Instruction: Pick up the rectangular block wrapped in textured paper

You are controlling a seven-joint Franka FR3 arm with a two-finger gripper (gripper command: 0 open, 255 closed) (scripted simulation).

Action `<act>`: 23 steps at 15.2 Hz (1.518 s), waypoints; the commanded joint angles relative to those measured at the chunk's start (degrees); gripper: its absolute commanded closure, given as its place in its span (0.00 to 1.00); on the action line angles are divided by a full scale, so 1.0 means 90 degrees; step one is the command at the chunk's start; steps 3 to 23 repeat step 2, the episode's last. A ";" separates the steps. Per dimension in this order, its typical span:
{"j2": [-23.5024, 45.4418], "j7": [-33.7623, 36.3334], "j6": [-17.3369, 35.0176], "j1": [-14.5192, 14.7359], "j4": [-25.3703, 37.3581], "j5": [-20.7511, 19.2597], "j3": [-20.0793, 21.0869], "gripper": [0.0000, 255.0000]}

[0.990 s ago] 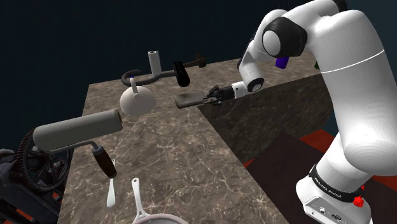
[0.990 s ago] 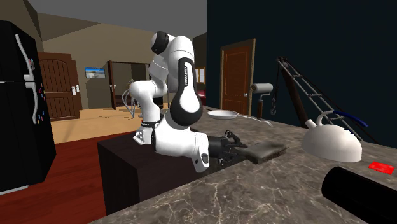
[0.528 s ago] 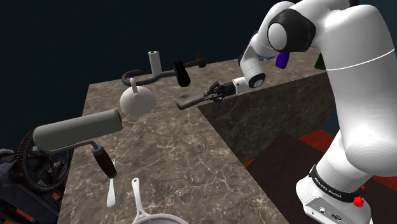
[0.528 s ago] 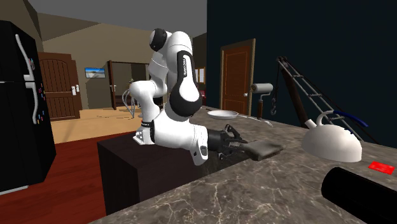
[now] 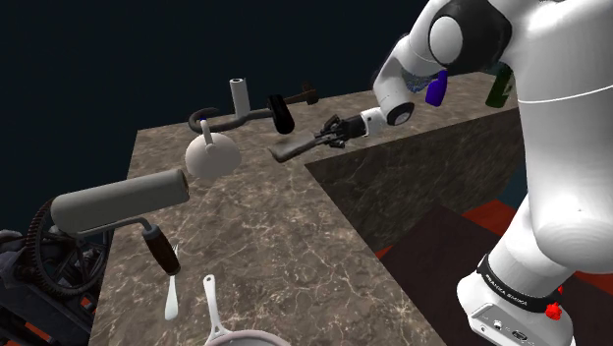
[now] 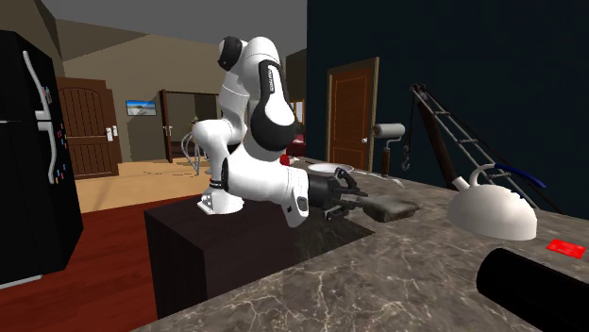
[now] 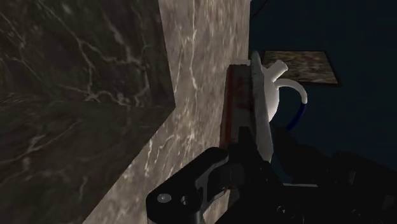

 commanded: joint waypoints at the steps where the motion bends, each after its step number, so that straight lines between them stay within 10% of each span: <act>1: -0.0076 0.0051 0.0016 0.0019 -0.0011 -0.0036 -0.0023 1.00; 23: -0.0076 0.0052 0.0017 0.0018 -0.0011 -0.0036 -0.0023 1.00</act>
